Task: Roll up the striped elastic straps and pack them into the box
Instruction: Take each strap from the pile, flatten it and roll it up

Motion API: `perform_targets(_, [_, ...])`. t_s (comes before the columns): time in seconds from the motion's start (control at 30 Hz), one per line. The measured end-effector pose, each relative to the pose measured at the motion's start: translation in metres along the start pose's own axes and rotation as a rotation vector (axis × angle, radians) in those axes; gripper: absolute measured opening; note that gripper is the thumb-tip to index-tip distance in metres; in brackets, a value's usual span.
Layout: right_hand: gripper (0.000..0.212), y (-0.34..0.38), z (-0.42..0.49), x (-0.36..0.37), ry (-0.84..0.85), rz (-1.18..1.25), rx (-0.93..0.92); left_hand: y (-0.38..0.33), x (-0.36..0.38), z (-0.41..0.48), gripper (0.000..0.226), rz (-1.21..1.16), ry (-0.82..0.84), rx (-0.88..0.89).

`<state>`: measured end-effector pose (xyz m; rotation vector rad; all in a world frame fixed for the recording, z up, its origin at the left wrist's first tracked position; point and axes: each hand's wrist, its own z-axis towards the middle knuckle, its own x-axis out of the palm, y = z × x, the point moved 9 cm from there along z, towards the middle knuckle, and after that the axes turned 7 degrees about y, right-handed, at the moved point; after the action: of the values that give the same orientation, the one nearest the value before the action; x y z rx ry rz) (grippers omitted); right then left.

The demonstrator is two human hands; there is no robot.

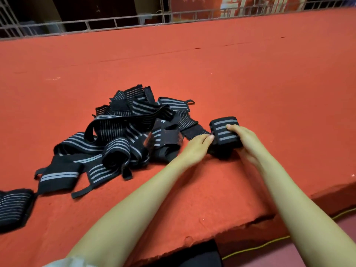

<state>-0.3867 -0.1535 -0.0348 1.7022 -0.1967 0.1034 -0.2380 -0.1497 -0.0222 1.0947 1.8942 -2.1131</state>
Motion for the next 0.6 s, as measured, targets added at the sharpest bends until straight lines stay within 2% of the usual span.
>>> perform_targets(0.07, [0.011,0.001,0.018,-0.014,-0.067,-0.044,0.019,0.003,0.007,0.012,0.024,0.281,0.006,0.037])
perform_targets(0.13, [0.017,-0.001,0.033,-0.023,-0.089,-0.116,0.033,0.015,0.020,0.016,0.041,0.445,0.051,0.023])
perform_targets(0.17, [0.021,-0.004,0.039,-0.026,-0.099,-0.141,0.041,0.021,0.022,0.015,0.054,0.490,0.044,0.009])
perform_targets(0.23, [0.026,-0.008,0.046,-0.031,-0.120,-0.158,0.059,0.028,0.019,0.016,0.062,0.495,-0.035,-0.005])
perform_targets(0.3, [0.027,-0.011,0.050,-0.032,-0.120,-0.171,0.054,0.026,0.015,0.019,0.058,0.528,-0.066,0.003])
perform_targets(0.4, [0.027,-0.011,0.050,-0.030,-0.148,-0.174,0.032,0.014,0.021,0.025,0.049,0.783,-0.010,0.076])
perform_targets(0.5, [0.027,-0.009,0.049,-0.029,-0.199,-0.148,0.013,-0.009,0.029,0.017,0.028,0.913,-0.065,0.286])
perform_targets(0.6, [0.025,-0.005,0.048,-0.029,-0.218,-0.138,-0.004,-0.016,0.027,0.005,0.032,0.922,-0.153,0.425])
